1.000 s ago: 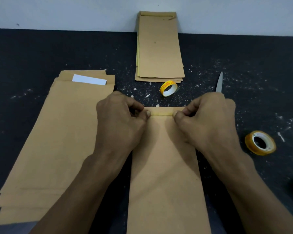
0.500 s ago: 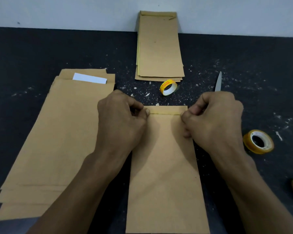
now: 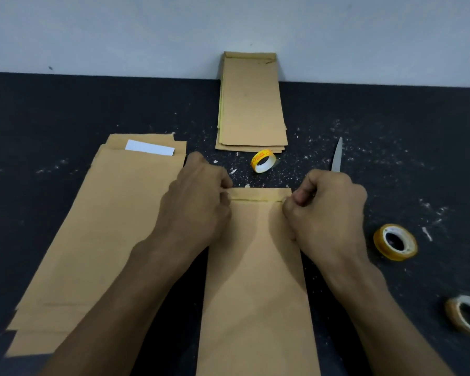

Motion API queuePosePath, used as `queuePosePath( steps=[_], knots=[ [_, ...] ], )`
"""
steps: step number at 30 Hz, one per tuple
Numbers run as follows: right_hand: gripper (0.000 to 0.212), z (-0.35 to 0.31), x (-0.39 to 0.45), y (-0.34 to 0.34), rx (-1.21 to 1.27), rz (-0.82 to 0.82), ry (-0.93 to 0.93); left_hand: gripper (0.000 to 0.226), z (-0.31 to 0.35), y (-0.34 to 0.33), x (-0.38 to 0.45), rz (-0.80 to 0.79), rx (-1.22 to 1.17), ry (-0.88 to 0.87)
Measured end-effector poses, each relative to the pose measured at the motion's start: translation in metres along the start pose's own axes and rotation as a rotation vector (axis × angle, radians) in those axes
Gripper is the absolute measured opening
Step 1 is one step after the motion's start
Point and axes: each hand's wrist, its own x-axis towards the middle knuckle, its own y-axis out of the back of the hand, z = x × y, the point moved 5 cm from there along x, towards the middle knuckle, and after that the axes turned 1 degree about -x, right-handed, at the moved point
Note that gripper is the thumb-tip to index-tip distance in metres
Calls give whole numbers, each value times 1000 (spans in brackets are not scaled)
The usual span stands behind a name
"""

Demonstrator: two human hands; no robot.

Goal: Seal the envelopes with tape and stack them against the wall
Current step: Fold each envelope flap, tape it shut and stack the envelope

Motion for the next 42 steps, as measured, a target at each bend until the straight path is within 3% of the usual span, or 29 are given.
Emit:
queuePosePath(
  steps=[5, 9, 13, 18, 22, 27, 32, 42],
  knots=[
    [20, -7, -1, 13, 28, 27, 29, 14, -4, 13, 6, -90, -127, 40],
    [24, -7, -2, 20, 309, 11, -35, 11, -11, 32, 11, -80, -574, 191],
    [14, -7, -4, 19, 596, -150, -144, 10, -7, 61, 24, -14, -813, 196],
    [11, -18, -6, 16, 796, -341, -148, 13, -2, 90, 41, 84, -910, 139],
    [11, -22, 6, 19, 887, -290, -175, 13, 4, 98, 48, 98, -950, 126],
    [7, -26, 32, 23, 961, -216, -299, 14, 7, 83, 46, -36, -884, 172],
    [7, -31, 63, 24, 850, -183, -336, 10, 6, 67, 61, -74, -833, 237],
    [6, -39, 163, -3, 372, -32, -186, 8, -2, 52, 154, 35, -681, 223]
  ],
)
